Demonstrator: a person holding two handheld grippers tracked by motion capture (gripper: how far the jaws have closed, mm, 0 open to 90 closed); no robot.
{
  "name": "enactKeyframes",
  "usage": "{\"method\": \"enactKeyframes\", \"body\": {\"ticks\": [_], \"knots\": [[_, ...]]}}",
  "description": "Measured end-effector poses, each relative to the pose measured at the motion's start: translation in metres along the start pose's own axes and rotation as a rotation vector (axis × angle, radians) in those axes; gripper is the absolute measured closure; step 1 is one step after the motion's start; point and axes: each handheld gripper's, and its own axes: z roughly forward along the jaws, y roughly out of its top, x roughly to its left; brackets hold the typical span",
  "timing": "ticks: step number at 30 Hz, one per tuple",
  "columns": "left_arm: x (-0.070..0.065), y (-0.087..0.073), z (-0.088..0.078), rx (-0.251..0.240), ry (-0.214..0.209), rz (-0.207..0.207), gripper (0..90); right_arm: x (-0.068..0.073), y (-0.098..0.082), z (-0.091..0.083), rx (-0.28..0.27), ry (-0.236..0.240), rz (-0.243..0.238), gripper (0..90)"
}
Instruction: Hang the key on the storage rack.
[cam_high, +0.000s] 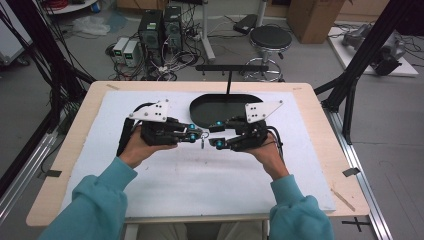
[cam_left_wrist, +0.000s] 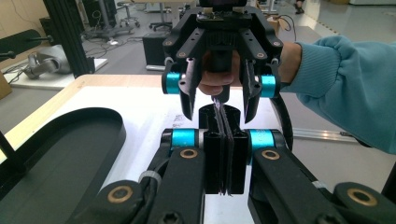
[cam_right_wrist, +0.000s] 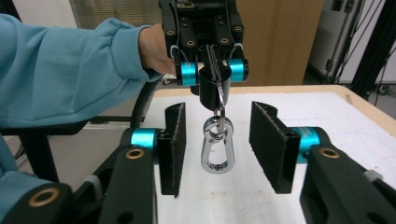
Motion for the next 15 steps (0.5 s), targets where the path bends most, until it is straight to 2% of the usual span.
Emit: {"method": "enactKeyframes", "body": {"ticks": [8, 12, 15], "knots": [[-0.0027, 0.0001, 0.0030, 0.019, -0.010, 0.012, 88.3, 0.0020, 0.0011, 0.0034, 0.012, 0.003, -0.020, 68.8], [-0.0029, 0.0002, 0.0033, 0.016, -0.012, 0.013, 88.3, 0.0040, 0.0020, 0.0036, 0.016, -0.001, -0.007, 76.0], [-0.0030, 0.0004, 0.0035, 0.021, -0.011, 0.017, 88.3, 0.0050, 0.0026, 0.0032, 0.019, -0.003, -0.005, 78.0]]}}
